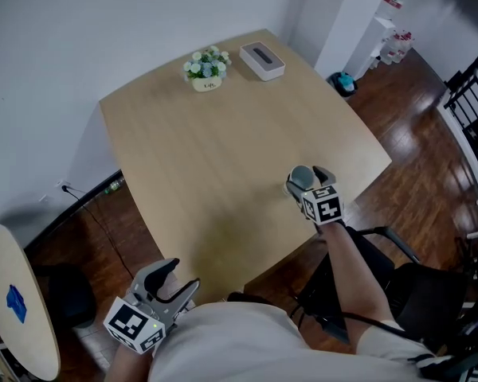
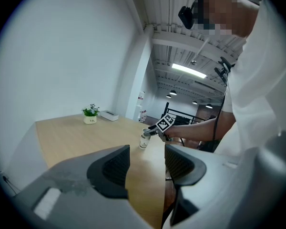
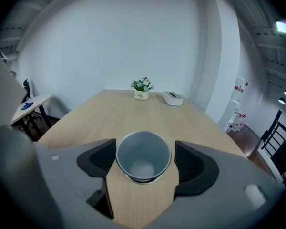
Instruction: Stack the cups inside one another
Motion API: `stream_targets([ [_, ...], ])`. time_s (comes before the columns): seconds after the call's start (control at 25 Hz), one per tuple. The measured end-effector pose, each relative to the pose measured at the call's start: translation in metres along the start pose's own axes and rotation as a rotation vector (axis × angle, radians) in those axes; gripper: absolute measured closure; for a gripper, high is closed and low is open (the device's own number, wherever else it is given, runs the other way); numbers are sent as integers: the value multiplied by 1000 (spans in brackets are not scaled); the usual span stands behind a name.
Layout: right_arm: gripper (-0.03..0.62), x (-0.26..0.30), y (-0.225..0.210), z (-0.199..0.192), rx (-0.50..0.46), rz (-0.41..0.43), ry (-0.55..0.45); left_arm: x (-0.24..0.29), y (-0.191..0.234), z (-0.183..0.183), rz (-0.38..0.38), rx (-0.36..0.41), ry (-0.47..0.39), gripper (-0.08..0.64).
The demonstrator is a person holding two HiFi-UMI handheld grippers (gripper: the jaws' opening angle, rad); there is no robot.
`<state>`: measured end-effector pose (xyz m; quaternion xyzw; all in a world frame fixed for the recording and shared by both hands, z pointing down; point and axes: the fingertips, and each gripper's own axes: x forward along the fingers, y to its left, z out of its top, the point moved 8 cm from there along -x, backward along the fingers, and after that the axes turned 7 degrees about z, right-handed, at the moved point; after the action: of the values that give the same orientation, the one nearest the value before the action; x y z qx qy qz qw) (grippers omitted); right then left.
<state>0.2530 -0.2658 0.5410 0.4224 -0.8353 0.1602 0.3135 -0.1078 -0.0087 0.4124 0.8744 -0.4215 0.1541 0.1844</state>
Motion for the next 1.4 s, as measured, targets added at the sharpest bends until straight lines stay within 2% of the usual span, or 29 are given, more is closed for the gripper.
stream_targets([
  [0.24,201,-7,9,-2,9,-12,-12,-10,0,-2,1,3,-7,316],
  [0.52,201,-40,74,-9,-9,21,-30,-44,4,-11,-22,28,-40,316],
  [0.8,199,-89,201,-28,-16,53,-53,-123,15,-46,-77,50,-68,317],
  [1.08,198,-163,345,-53,32,58,-103,-205,30,-92,-155,59,-67,318],
  [1.24,198,-207,420,-79,55,57,-102,-233,27,-123,-236,58,-39,318],
  [1.4,199,-236,469,-107,86,60,-85,-249,11,-133,-290,89,-20,318],
])
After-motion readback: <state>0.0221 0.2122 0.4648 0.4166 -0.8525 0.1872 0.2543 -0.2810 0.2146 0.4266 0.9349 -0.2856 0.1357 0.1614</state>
